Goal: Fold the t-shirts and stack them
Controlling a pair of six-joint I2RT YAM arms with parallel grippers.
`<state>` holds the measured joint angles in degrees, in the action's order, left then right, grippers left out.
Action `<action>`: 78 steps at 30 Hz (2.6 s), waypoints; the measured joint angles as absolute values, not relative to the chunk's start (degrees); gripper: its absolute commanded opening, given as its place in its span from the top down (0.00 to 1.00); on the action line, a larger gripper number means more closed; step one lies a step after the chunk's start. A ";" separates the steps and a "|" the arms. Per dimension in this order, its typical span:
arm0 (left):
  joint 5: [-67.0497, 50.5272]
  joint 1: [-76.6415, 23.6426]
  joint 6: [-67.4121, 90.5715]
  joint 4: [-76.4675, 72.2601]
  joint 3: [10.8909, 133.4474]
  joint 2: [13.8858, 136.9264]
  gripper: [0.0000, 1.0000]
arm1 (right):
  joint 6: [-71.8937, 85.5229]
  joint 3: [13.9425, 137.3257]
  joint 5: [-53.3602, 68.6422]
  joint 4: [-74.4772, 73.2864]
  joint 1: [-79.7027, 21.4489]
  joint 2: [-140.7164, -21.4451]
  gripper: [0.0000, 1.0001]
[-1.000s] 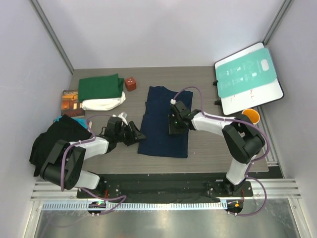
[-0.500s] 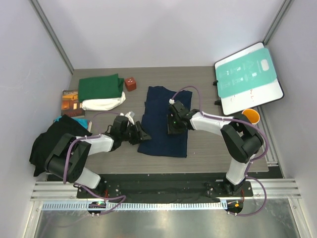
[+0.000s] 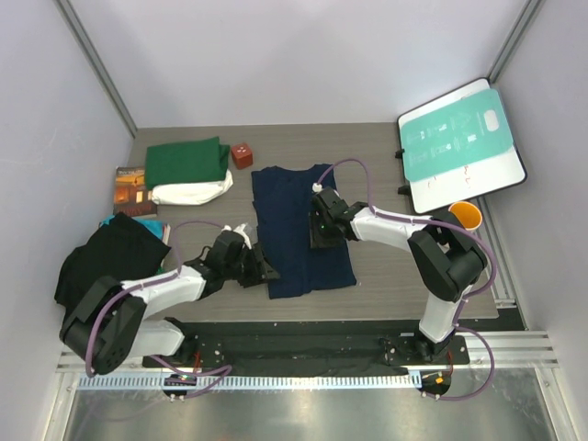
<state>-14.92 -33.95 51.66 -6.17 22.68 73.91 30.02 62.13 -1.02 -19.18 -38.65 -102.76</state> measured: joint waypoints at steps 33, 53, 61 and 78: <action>-14.63 -36.49 52.53 1.74 23.05 71.46 0.51 | 30.13 62.61 -1.37 -19.84 -38.83 -102.91 0.60; -12.53 -41.19 55.59 -4.45 28.18 81.73 0.82 | 29.98 59.29 -5.91 -26.61 -37.30 -91.88 0.43; -10.68 -41.25 53.93 0.03 29.19 80.42 0.83 | 30.33 52.47 -10.02 -29.36 -35.92 -85.10 0.39; -6.63 -41.12 50.54 7.92 29.80 76.62 0.84 | 32.84 40.82 -1.69 -24.05 -32.62 -81.30 0.38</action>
